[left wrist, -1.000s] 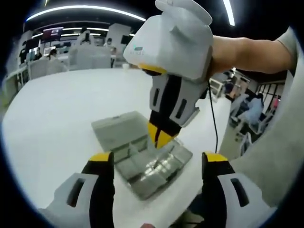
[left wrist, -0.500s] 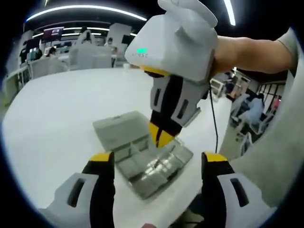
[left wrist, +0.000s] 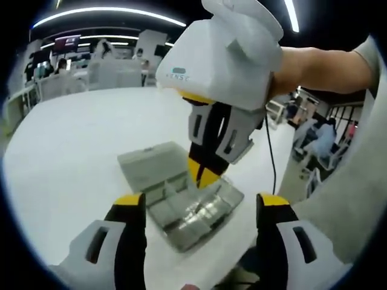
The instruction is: Insert the divider into the dual guide fixture by aligning both edges with the guide slots and pushing it downward to the bottom, including one-sided entry, uneven engagement, binding, and posture correction.
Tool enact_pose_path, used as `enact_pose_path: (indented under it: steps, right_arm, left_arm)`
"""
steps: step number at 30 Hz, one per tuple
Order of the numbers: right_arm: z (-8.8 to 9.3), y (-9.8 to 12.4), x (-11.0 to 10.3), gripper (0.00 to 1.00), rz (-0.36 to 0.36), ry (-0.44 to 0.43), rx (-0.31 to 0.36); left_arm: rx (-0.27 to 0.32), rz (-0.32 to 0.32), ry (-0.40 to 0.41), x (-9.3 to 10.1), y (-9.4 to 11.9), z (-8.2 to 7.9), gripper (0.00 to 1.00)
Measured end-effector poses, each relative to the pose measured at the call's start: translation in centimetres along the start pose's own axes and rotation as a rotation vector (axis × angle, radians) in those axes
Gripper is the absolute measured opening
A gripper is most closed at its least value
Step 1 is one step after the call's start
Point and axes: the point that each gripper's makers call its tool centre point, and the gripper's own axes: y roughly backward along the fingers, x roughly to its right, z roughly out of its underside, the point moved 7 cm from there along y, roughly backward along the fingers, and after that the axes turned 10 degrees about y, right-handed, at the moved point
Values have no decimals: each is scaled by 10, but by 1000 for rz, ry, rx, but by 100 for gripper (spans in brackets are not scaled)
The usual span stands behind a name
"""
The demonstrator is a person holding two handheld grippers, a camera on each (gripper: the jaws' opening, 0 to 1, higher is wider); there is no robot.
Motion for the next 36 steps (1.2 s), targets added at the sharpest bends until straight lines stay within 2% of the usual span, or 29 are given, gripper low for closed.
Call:
enact_pose_path:
  steps: [18,27,36]
  right_arm:
    - [7,-6,-7,0,35,-44,52]
    - [9,-13,-4,0,29,-44,60]
    - [10,-20,-5,0,26,-59,71]
  left_arm:
    - [1,-3,1,1,0,0,72]
    - [-3,-4,1,4,0,-1,72]
    - [-4,-8,6,-2,0,1,72]
